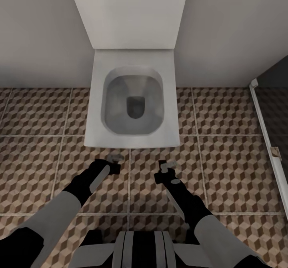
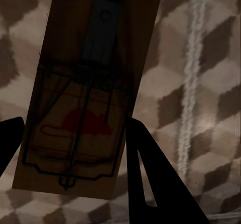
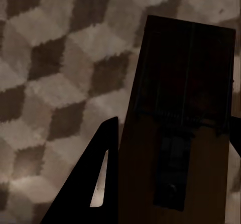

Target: Take the four mousetraps from the cabinet in the bathroom and place them on the bathroom floor. Make sure all four end up on the same floor surface, and ensure that at least two of them are either under or directly next to the same bathroom sink.

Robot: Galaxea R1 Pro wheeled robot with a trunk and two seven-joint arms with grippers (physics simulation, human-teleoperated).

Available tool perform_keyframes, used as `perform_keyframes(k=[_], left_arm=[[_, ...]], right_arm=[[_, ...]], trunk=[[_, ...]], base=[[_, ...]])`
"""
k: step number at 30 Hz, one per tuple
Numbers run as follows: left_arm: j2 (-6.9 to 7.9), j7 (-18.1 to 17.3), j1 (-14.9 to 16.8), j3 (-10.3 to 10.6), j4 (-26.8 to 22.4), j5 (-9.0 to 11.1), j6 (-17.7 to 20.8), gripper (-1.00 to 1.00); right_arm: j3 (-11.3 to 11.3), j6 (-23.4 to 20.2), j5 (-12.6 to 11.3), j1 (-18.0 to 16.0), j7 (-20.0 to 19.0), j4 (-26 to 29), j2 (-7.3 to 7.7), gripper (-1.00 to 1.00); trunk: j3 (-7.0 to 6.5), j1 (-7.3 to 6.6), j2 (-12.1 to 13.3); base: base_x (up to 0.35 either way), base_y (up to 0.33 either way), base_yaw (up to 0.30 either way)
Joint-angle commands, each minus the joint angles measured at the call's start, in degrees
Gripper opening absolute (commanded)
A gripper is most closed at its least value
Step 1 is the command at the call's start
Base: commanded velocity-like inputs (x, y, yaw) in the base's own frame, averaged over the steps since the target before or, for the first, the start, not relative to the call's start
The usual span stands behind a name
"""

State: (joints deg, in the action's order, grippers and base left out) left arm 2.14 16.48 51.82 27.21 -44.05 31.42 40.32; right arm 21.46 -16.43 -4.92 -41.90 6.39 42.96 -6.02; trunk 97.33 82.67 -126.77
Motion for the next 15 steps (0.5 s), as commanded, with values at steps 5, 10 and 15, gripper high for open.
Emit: perform_keyframes(k=[5,10,15], left_arm=[[0.00,0.32,0.04,0.30,0.09,0.56,0.11,-1.00],[-0.22,0.39,0.04,0.29,0.08,0.50,0.11,-1.00],[-0.33,0.47,0.04,0.30,-0.23,0.48,0.11,-1.00]], right_arm=[[0.25,-1.97,-0.62,-0.03,0.33,1.36,0.04,-1.00],[0.24,-3.04,-0.69,-0.03,0.29,2.02,0.04,-1.00],[0.18,-3.29,-0.64,-0.03,0.29,2.19,0.04,-1.00]], trunk=[[0.93,1.10,-2.03],[1.65,1.98,-3.64],[1.65,1.98,-3.64]], base=[[0.000,0.000,0.000],[0.000,0.000,0.000],[0.000,0.000,0.000]])
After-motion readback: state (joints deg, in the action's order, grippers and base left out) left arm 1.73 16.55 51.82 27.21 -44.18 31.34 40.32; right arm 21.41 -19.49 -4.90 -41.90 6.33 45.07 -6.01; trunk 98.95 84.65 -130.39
